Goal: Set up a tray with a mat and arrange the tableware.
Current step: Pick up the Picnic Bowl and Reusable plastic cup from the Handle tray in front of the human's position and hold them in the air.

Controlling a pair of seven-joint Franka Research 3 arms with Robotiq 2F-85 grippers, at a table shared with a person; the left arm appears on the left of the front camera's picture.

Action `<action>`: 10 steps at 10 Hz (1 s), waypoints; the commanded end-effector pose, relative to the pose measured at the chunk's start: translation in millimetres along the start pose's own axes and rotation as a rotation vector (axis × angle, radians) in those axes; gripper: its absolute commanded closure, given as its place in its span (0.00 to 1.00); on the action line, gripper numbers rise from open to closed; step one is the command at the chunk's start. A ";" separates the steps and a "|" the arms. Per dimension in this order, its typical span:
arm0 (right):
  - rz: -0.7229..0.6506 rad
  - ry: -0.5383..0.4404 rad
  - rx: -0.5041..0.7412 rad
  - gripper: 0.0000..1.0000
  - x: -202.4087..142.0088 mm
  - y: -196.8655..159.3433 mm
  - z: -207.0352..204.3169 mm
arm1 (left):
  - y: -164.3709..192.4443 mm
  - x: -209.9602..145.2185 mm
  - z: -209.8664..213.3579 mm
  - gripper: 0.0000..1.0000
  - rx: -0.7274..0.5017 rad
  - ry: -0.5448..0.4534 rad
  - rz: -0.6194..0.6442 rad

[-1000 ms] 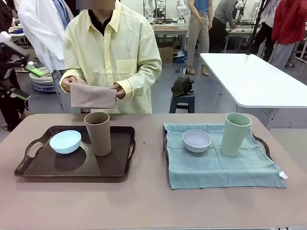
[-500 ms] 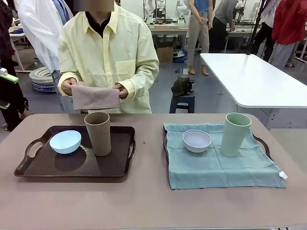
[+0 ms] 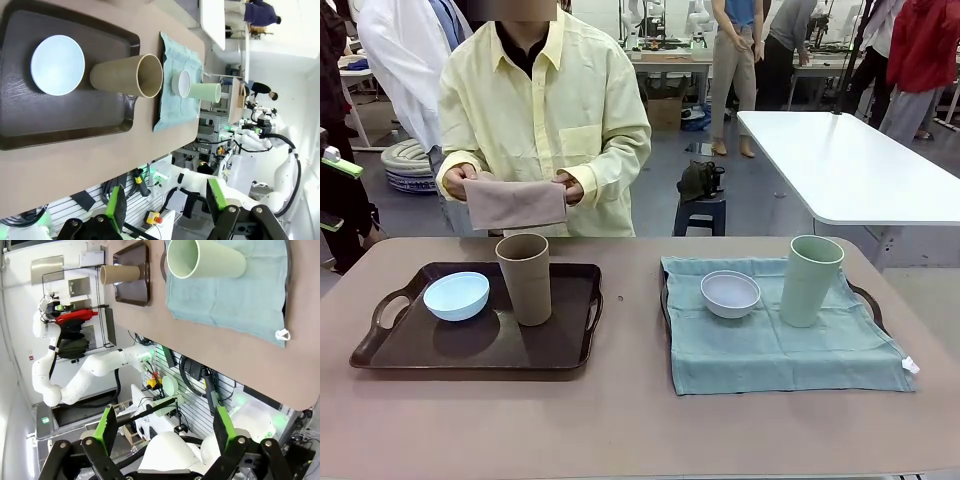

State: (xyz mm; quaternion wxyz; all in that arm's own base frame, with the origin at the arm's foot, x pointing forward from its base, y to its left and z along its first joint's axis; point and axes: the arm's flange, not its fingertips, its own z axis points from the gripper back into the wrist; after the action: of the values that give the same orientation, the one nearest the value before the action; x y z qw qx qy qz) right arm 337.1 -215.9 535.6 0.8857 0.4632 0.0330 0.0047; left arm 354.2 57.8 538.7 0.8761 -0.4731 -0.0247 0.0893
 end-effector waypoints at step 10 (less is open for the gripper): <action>-0.097 0.070 0.203 0.00 -12.9 -47.0 -12.9 | 30.9 37.4 48.0 0.15 -0.020 0.092 -0.006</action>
State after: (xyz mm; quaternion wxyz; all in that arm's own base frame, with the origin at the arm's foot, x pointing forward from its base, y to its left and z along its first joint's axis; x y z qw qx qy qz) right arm 324.4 -234.6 487.7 0.8302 0.5497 0.0897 -0.0229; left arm 384.7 124.0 535.4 0.8729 -0.4850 0.0150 0.0515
